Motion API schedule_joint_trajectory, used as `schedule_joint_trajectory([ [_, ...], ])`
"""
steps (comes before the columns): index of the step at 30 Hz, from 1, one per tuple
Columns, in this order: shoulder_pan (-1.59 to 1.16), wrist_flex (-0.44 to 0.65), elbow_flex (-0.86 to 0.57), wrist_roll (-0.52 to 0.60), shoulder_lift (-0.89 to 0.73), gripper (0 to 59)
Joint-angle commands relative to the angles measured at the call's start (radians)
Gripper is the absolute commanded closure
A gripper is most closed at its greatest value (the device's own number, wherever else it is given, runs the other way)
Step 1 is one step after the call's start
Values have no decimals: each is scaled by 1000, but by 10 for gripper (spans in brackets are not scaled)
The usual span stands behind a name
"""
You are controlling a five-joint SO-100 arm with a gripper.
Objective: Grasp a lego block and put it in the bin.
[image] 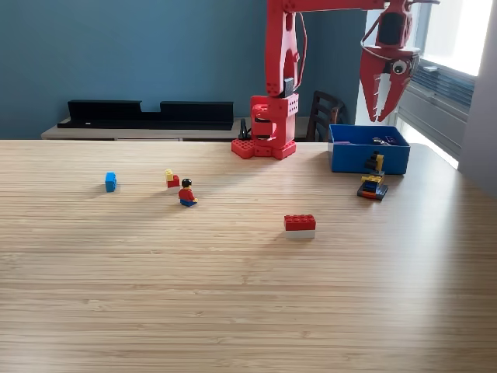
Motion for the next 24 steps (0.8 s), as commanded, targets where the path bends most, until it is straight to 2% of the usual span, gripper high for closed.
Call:
schedule_joint_trajectory([
  [1,264,11,-109,18,35,585],
  [10,577,12,-103,-52,40,585],
  [24,600,-2,-72,-83,40,585],
])
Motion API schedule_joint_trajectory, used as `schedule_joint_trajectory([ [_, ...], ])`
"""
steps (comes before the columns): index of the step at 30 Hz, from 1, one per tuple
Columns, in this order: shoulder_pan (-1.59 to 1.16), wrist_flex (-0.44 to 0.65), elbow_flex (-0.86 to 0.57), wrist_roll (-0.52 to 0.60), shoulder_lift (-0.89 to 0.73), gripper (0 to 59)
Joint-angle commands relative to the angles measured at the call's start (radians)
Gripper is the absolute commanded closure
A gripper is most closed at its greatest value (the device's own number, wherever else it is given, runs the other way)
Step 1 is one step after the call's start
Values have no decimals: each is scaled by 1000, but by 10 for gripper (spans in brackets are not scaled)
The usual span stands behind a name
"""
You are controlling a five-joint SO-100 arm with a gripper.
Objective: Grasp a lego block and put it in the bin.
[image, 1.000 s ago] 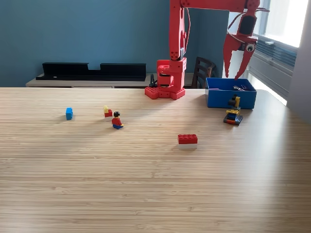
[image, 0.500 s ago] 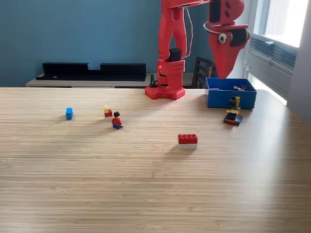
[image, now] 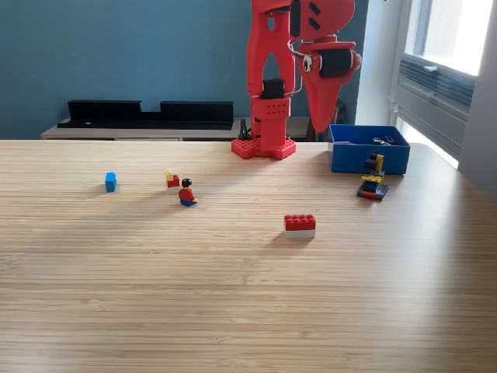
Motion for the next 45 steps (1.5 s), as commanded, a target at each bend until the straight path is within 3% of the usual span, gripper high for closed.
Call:
schedule_joint_trajectory([
  [1,9,-3,-20,-12,40,585],
  [8,26,-26,-12,5,38,585],
  [17,84,-156,52,-20,21,578],
  [23,120,-362,212,-152,20,390],
  [27,143,-425,233,-189,20,347],
  [40,253,-505,233,-167,8,334],
  [45,275,-502,179,-153,-123,342],
])
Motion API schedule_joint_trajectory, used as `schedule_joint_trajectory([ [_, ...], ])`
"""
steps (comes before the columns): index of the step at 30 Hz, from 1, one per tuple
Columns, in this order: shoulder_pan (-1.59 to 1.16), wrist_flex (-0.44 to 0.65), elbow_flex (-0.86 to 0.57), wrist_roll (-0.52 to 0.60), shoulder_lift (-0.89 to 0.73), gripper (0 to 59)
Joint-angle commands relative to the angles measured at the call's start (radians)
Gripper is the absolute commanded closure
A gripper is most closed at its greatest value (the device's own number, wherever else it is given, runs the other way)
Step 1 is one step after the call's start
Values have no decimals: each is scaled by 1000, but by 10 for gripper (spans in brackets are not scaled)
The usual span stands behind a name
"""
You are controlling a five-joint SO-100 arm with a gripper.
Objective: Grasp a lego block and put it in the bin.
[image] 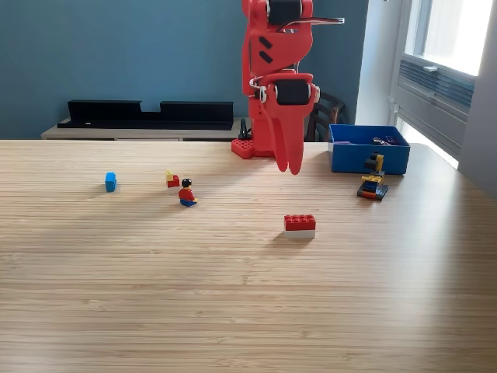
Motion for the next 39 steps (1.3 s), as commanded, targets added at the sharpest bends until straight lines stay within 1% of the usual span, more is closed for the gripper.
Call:
schedule_joint_trajectory([
  [1,15,-6,-91,15,-103,343],
  [7,15,25,-230,46,-273,340],
  [13,9,64,-374,67,-390,339],
  [23,-35,91,-479,72,-531,356],
  [27,-55,135,-545,75,-578,369],
  [30,-63,160,-592,77,-607,396],
  [31,-64,166,-604,77,-615,415],
  [32,-64,172,-615,78,-621,442],
  [34,-64,183,-632,89,-634,536],
  [35,-64,186,-638,97,-637,571],
  [36,-63,187,-641,104,-640,586],
  [39,-60,187,-644,117,-640,586],
])
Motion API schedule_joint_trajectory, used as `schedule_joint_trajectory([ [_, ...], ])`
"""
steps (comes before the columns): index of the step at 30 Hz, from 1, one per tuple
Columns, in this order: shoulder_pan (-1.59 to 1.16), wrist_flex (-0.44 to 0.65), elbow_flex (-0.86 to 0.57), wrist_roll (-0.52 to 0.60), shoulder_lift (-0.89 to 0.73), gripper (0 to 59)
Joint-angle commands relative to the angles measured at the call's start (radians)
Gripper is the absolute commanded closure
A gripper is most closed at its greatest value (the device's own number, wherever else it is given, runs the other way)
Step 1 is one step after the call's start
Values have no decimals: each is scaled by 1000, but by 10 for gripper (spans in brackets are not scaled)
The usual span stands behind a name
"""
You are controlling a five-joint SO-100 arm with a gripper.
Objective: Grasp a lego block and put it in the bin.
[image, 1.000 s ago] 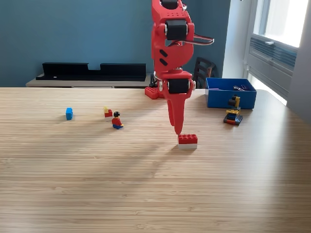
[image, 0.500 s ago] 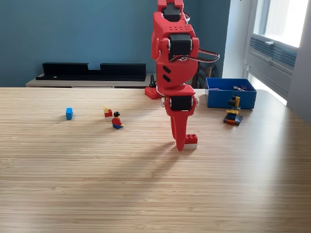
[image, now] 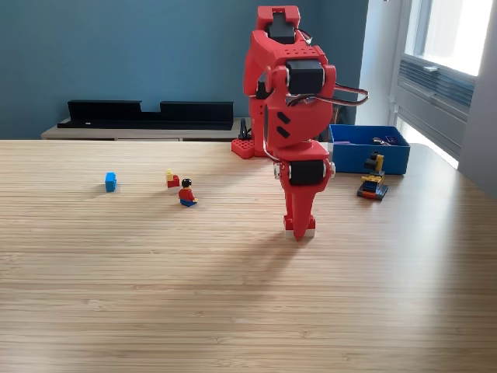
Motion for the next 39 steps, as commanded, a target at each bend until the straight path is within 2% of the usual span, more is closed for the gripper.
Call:
schedule_joint_trajectory([
  [1,-5,11,-54,23,14,586],
  [5,-3,72,-129,55,23,586],
  [10,-11,84,-112,92,28,586],
  [13,-29,236,-279,114,67,586],
  [15,-67,284,-298,115,141,586],
  [17,-123,301,-245,112,242,586],
  [24,-397,307,86,104,626,586],
  [28,-584,314,210,124,785,586],
  [31,-704,325,261,140,836,586],
  [39,-977,327,433,130,836,586],
])
